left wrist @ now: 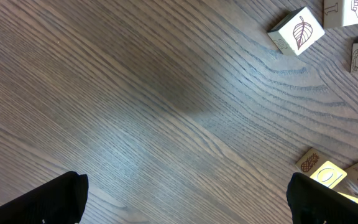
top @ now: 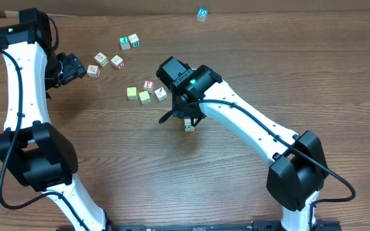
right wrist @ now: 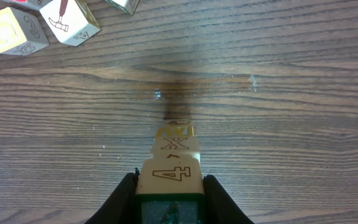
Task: Form a tower
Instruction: 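Lower the green 4 block onto the X block, aligning it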
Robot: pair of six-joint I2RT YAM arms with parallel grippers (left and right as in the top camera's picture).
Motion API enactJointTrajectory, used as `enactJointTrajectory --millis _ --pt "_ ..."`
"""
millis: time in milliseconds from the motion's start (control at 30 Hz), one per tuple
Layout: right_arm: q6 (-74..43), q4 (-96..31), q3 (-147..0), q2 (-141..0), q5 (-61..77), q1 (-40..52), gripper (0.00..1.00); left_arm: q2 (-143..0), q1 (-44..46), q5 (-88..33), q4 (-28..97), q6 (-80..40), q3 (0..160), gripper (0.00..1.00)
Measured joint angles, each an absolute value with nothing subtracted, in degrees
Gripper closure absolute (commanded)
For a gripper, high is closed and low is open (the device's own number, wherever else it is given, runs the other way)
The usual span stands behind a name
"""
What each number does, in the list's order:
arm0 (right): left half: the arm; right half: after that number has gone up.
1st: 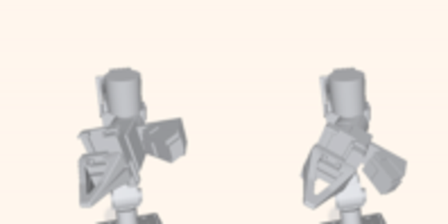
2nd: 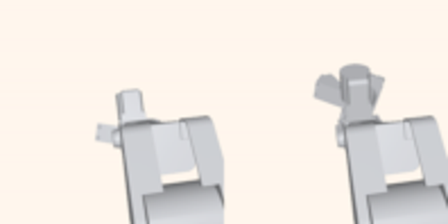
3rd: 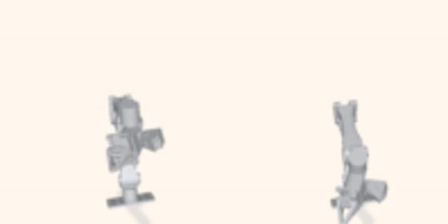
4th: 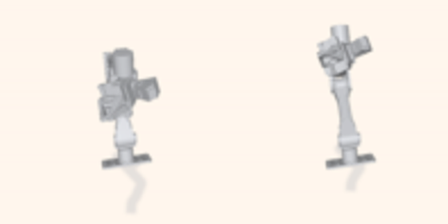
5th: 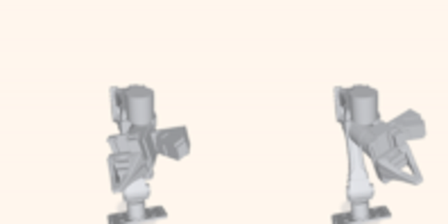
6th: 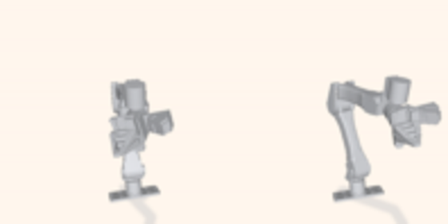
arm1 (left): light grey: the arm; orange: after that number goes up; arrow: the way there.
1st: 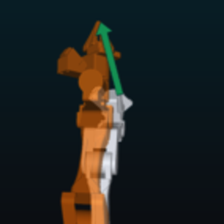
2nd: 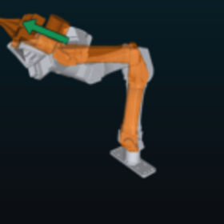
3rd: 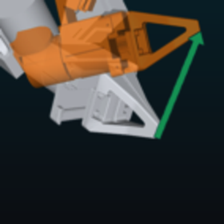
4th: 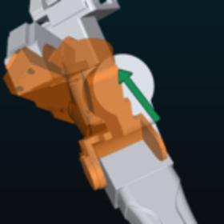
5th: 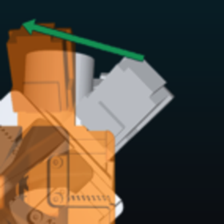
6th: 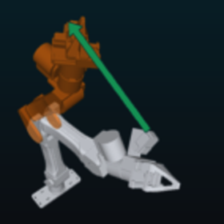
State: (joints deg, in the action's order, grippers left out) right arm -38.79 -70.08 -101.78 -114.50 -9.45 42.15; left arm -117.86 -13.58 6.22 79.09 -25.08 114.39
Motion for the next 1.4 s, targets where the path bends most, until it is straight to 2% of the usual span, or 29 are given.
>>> enactJointTrajectory --millis 967,1067,1400 --pt "-38.8 -70.1 -101.8 -114.8 -9.5 42.2 0.76 -117.9 -13.6 6.2 79.1 -25.1 114.4 0.00" --pt "-38.9 -70.0 -101.8 -114.8 -9.5 42.2 0.69 -117.9 -13.6 6.2 79.1 -25.1 114.4 0.01" --pt "-38.8 -70.1 -101.8 -114.8 -9.5 42.2 0.68 -117.9 -13.6 6.2 79.1 -25.1 114.4 0.01"
